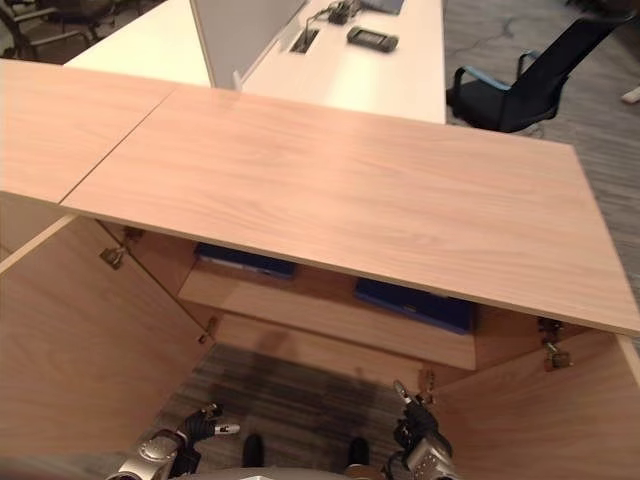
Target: Put the empty folder in the office cabinet
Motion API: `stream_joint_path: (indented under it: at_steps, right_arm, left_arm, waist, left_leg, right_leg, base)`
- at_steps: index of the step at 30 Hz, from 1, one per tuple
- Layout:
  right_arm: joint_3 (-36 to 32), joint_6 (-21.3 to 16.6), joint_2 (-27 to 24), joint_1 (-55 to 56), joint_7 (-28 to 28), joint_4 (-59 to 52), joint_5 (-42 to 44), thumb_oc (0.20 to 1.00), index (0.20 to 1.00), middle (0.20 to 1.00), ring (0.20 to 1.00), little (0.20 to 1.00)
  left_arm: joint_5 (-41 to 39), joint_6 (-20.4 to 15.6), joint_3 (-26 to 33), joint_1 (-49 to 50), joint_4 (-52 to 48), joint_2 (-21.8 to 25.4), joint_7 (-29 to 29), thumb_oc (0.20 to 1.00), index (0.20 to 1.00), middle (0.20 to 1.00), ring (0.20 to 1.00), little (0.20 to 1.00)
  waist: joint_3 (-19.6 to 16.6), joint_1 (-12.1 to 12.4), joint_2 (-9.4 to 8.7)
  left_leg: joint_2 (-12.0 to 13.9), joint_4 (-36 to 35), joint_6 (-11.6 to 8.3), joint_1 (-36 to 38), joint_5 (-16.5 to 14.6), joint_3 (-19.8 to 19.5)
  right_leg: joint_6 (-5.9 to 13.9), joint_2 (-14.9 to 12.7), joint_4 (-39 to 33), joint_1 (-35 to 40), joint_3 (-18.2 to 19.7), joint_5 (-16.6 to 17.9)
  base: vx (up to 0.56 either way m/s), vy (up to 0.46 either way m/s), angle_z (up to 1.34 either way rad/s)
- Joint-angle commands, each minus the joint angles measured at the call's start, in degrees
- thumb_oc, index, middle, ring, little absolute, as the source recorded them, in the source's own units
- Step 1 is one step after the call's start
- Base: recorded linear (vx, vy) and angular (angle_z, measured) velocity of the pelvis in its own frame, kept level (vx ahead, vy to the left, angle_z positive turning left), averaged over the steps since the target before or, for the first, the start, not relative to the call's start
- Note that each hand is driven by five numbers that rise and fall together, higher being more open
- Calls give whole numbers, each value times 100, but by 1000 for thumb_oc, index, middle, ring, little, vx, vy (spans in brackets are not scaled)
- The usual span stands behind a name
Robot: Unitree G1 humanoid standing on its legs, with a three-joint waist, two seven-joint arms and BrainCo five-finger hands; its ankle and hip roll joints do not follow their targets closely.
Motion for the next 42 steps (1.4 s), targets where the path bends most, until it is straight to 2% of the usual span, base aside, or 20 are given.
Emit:
stream_joint_path:
  at_steps: [1, 2, 4, 11, 14, 17, 18, 20, 22, 23, 26, 29, 34, 42]
  right_arm:
    - [37, -121, -209, -311, -176, -300, -881, 200, 200, 200, 200, 200]
    - [104, -105, -295, -297, -283, -396, -1246, 200, 200, 200, 200, 200]
    - [382, -45, -736, -321, -560, -898, -2712, 200, 200, 200, 200, 200]
    - [629, 79, -1142, -604, -687, -1002, -3626, 200, 200, 200, 200, 200]
    - [717, 114, -1224, -907, -754, -816, -3673, 200, 200, 200, 200, 200]
    - [860, 118, -1335, -1418, -845, -691, -3589, 200, 200, 200, 200, 200]
    - [862, 113, -1335, -1436, -844, -677, -3586, 200, 200, 200, 200, 200]
    - [1024, 120, -1385, -2018, -966, -478, -3503, 200, 200, 200, 200, 200]
    - [1058, 112, -1388, -2151, -982, -396, -3462, 200, 200, 200, 200, 200]
    - [1135, 109, -1403, -2377, -1024, -260, -3408, 200, 200, 200, 200, 200]
    - [1157, 118, -1415, -2495, -1059, -133, -3377, 200, 200, 200, 200, 200]
    - [1219, 141, -1446, -2693, -1125, 105, -3319, 200, 200, 200, 200, 200]
    - [1244, 139, -1542, -2813, -1212, 193, -3352, 200, 200, 200, 200, 200]
    - [1214, 92, -1722, -3034, -1364, 303, -3384, 200, 200, 200, 200, 200]
  left_arm:
    - [337, -129, 228, -236, 253, -49, 83, 1000, 1000, 1000, 1000, 1000]
    - [360, -125, 241, -210, 256, -53, 104, 1000, 1000, 1000, 1000, 1000]
    - [597, -146, 303, -120, 251, -3, 111, 1000, 1000, 1000, 1000, 1000]
    - [710, -189, 281, -48, 212, -5, 50, 1000, 1000, 1000, 1000, 1000]
    - [593, -194, 251, -151, 151, 17, 61, 1000, 1000, 1000, 1000, 1000]
    - [345, -222, 150, -409, 51, 76, 133, 1000, 1000, 1000, 1000, 1000]
    - [343, -222, 153, -420, 53, 76, 133, 1000, 1000, 1000, 1000, 1000]
    - [219, -255, -37, -730, -14, 104, 242, 1000, 1000, 1000, 1000, 1000]
    - [190, -262, -67, -818, -18, 111, 259, 1000, 1000, 1000, 1000, 1000]
    - [109, -296, -166, -931, -77, 128, 306, 1000, 1000, 1000, 1000, 1000]
    - [-33, -311, -185, -981, -113, 108, 334, 1000, 1000, 1000, 1000, 1000]
    - [-515, -338, -95, -1138, -135, 83, 406, 1000, 1000, 1000, 1000, 1000]
    - [-747, -395, -117, -1242, -249, 67, 470, 1000, 1000, 1000, 1000, 1000]
    - [-947, -459, -251, -1418, -516, 95, 478, 1000, 1000, 1000, 1000, 1000]
  waist:
    - [413, 167, 117]
    - [396, 176, 104]
    - [357, 219, 56]
    - [384, 284, 50]
    - [501, 317, 74]
    - [836, 377, 104]
    - [837, 373, 103]
    - [1237, 466, 168]
    - [1304, 478, 193]
    - [1451, 518, 230]
    - [1559, 546, 285]
    - [1770, 602, 414]
    - [1950, 650, 576]
    - [2119, 655, 740]
  left_leg:
    - [165, 69, -143, 522, -735, -140]
    - [171, 69, -139, 556, -749, -131]
    - [190, 69, -129, 610, -761, -142]
    - [208, 69, -117, 572, -746, -203]
    - [223, 69, -125, 431, -687, -272]
    - [226, 122, -113, 85, -571, -368]
    - [225, 125, -114, 72, -569, -371]
    - [201, 275, -103, -302, -467, -486]
    - [198, 321, -105, -389, -451, -512]
    - [199, 385, -116, -526, -411, -553]
    - [191, 419, -119, -622, -378, -603]
    - [181, 465, -140, -840, -285, -697]
    - [184, 439, -172, -1022, -188, -771]
    - [213, 402, -219, -1139, -104, -814]
  right_leg:
    - [482, -225, 313, -181, 197, 86]
    - [484, -228, 295, -145, 181, 85]
    - [489, -218, 287, -88, 191, 82]
    - [458, -213, 278, -89, 173, 28]
    - [454, -205, 310, -199, 167, 6]
    - [418, -186, 482, -531, 175, -8]
    - [417, -188, 493, -546, 175, -12]
    - [374, -225, 726, -888, 160, -15]
    - [368, -251, 780, -955, 148, -20]
    - [362, -287, 851, -1051, 117, -26]
    - [361, -322, 903, -1115, 83, -36]
    - [338, -369, 1020, -1276, 33, -74]
    - [331, -412, 1092, -1437, -37, -99]
    - [315, -421, 1212, -1608, -90, -160]
  base:
    - [17, -1, -17]
    - [34, -9, -7]
    - [42, -19, -2]
    - [1, -7, 0]
    - [-72, -25, 1]
    - [-171, -29, 9]
    - [-168, -34, 12]
    - [-227, -40, 14]
    - [-123, -21, 11]
    - [-89, -20, 19]
    - [-66, -11, 12]
    - [-68, -28, 9]
    - [-41, -20, 11]
    - [-12, -13, 8]
